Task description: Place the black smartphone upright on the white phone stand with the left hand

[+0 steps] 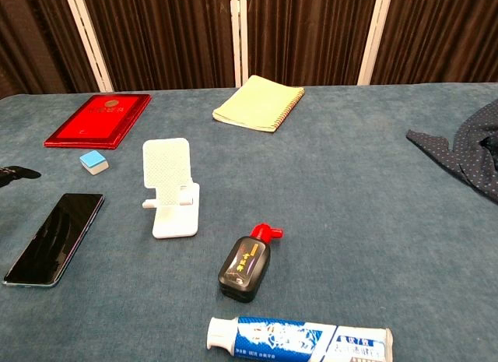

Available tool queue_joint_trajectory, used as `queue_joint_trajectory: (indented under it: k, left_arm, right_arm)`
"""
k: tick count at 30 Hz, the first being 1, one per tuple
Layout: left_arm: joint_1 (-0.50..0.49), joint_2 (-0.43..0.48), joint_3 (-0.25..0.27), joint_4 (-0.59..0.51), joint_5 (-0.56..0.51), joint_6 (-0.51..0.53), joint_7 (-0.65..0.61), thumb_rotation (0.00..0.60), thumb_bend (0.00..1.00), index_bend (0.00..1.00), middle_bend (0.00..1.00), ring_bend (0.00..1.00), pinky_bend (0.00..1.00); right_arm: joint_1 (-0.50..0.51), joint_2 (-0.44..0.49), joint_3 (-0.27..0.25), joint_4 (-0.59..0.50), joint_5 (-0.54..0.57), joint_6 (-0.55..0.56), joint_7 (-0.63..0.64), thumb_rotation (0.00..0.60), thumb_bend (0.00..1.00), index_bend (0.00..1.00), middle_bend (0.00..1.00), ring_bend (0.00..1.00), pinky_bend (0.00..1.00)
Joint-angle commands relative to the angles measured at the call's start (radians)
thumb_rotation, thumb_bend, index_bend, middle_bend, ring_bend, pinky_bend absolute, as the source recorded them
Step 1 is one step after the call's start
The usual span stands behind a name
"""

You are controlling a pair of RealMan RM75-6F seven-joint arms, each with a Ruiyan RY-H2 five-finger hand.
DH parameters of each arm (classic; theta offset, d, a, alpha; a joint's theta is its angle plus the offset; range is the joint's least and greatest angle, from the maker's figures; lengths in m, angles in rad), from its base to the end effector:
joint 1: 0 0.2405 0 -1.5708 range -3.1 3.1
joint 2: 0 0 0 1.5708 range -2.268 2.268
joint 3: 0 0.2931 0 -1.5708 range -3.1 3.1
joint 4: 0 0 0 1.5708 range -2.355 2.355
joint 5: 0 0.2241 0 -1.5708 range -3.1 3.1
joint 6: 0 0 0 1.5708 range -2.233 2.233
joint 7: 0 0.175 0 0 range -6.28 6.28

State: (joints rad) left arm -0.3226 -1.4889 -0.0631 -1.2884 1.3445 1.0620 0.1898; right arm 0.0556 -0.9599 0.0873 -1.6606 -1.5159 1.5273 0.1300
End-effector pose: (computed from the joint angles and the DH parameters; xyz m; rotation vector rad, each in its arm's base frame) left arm -0.3583 0.2956 -0.0024 -1.6824 -1.0093 -0.6428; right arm -0.3432 -0.2135 0.2256 1.3359 -0.8632 0.9685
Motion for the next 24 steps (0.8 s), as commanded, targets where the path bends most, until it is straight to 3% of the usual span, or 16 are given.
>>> queue_joint_trajectory:
  k: [1,24]
  left_arm:
    - [-0.006,-0.014,0.003,0.005,-0.006,-0.004,0.009,0.600,0.00,0.00,0.00,0.00,0.00]
    - [-0.080,-0.072,-0.005,-0.111,-0.037,-0.039,0.104,0.600,0.00,0.00,0.00,0.00,0.00]
  right_arm:
    - [0.000,0.001,0.000,0.001,0.000,0.000,0.004,0.600,0.00,0.00,0.00,0.00,0.00]
    - [-0.004,0.012,0.000,0.005,0.004,0.000,0.036,0.600,0.00,0.00,0.00,0.00,0.00]
